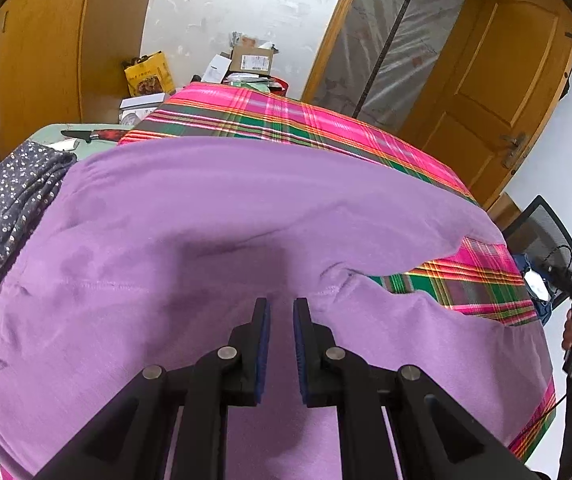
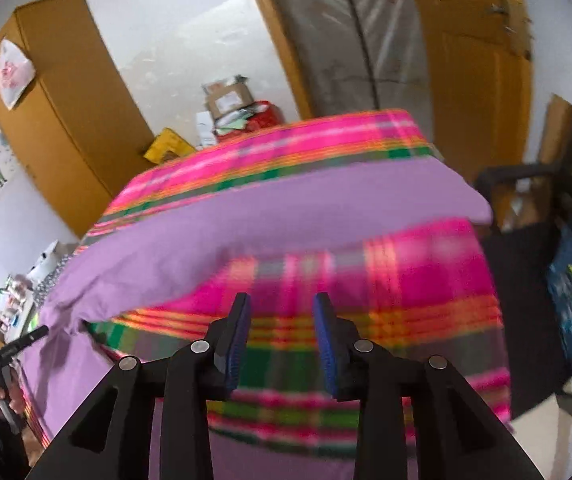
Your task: Fold clothes
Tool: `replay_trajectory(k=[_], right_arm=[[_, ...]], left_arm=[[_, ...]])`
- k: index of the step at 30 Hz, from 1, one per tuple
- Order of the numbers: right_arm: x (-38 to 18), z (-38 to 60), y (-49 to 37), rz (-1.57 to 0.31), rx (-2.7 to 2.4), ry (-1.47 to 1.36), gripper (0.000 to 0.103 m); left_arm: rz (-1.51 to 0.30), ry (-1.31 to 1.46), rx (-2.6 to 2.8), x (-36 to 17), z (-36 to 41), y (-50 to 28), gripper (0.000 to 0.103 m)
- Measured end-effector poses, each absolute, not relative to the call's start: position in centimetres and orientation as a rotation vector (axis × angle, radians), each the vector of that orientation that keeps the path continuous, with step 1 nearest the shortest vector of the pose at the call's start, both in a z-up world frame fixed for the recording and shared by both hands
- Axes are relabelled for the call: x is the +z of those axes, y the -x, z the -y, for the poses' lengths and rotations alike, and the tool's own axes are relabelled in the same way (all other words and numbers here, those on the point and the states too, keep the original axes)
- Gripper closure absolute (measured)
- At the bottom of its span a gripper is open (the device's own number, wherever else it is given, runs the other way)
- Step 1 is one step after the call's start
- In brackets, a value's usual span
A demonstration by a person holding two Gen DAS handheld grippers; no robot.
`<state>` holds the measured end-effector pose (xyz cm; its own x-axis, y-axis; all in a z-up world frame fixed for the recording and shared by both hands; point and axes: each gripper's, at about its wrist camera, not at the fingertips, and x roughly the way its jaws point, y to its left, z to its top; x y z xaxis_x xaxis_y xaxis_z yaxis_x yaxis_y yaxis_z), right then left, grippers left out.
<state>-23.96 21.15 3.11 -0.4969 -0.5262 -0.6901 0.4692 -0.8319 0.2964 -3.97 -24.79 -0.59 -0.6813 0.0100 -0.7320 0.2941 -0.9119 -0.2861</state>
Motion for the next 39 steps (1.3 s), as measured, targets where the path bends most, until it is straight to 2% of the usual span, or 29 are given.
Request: replay_trajectory(k=[5, 12, 21, 30, 35, 38, 39], right_arm=[[2.2, -20.4, 24.4, 0.042, -2.278, -1.104, 0.069], [1.0, -19.0, 31.0, 0.102, -2.362, -1.177, 0.069], [-0.8, -13.7, 33.5, -0.137, -2.310, -1.176, 0.069], [-1.8, -9.7, 30.9, -0.584, -2.164, -1.044, 0.069], [-1.9, -9.4, 32.1, -0.590, -2.085, -1.050, 0.067], [-1.8, -9.3, 32.7, -0.621, -2.013, -1.058, 0.071], [-1.8, -9.2, 32.9, -0.632, -1.995, -1.062, 0.078]], left_arm=[[-0.550, -1.203, -2.709, -0.6, 22.9, 4.5, 0.092], [-0.542, -1.219, -2.712, -0.5, 21.7, 4.5, 0.092], [-0.551, -1.227, -2.705, -0.5, 21.6, 4.9, 0.092], [-0.560, -1.239, -2.704, -0.7, 21.6, 5.6, 0.092], [-0.557, -1.249, -2.709, -0.7, 21.2, 5.8, 0.092], [-0.561, -1.249, -2.705, -0.8, 21.2, 6.0, 0.092], [-0.566, -1.248, -2.705, -0.8, 21.3, 6.0, 0.092]])
